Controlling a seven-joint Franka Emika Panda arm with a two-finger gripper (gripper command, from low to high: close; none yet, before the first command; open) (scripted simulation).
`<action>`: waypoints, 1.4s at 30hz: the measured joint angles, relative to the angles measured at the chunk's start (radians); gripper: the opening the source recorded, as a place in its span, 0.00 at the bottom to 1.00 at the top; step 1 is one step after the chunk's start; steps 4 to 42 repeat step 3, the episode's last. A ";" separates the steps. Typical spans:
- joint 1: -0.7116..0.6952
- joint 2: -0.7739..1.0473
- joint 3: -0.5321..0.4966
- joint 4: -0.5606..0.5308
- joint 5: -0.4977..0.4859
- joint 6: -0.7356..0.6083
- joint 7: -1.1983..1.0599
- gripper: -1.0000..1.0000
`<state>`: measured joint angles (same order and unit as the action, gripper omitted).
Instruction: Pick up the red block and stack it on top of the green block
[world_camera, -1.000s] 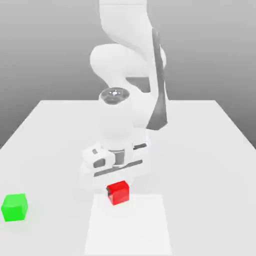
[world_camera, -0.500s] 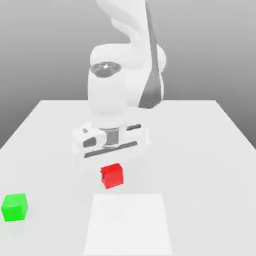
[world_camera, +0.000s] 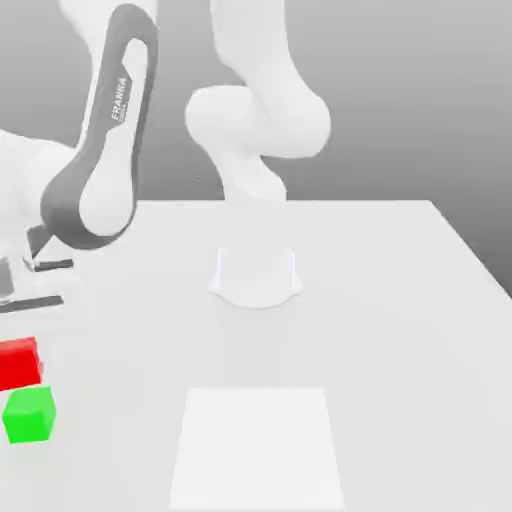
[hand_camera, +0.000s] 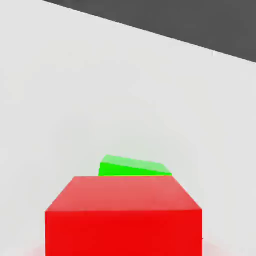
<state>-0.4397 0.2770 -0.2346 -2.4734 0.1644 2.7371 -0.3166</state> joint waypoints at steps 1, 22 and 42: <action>0.000 0.000 0.000 0.000 0.000 0.000 0.000 1.00; 0.000 0.000 0.000 0.000 0.000 0.000 0.000 1.00; 0.000 0.000 0.000 0.000 0.000 0.000 0.000 1.00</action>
